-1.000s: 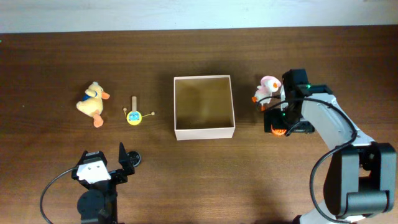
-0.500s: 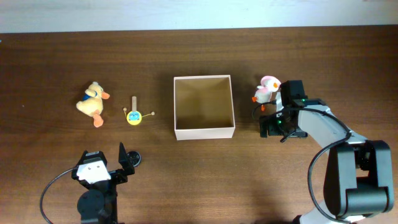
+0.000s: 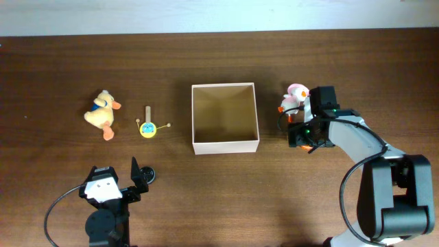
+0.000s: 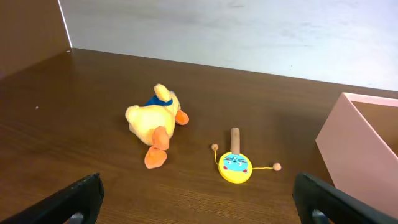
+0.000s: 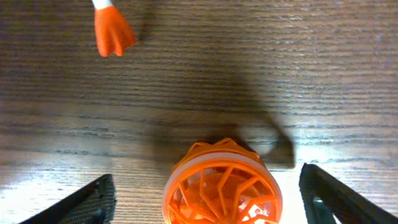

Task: Pack container
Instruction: 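Lower the right gripper and close it on the orange ball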

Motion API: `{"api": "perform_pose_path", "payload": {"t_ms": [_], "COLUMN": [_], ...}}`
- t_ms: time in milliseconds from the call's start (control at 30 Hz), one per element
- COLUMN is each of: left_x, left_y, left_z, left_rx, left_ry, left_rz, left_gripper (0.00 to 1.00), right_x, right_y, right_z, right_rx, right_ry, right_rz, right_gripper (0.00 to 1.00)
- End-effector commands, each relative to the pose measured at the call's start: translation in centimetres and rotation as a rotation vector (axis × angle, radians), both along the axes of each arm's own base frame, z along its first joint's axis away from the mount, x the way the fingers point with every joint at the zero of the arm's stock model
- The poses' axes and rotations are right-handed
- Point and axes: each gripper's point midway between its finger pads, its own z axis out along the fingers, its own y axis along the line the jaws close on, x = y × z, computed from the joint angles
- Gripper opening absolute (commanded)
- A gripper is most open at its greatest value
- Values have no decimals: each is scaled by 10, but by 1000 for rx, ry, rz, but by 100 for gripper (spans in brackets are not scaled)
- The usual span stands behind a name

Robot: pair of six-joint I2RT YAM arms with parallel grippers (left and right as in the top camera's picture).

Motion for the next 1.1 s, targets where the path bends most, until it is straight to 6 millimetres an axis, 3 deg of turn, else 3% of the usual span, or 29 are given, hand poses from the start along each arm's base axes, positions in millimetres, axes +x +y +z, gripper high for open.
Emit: {"api": "perform_pose_path", "payload": {"t_ms": [0,667,1067], "left_x": [0,0,0], "left_y": [-3,-3,-3], "left_z": [0,0,0], "left_rx": [8,8,7], "left_ry": [-4,-4,-4], "left_rz": [-16,-16,-16], "left_gripper": [99,99,99], "right_x": [-3,-28,-14], "right_y": [3,2,2], "right_z": [-1,-18,-16], "right_rx": [6,3,1], "right_ry": [6,76,17], "right_rz": [4,4,3], "right_gripper": [79,58,57]}}
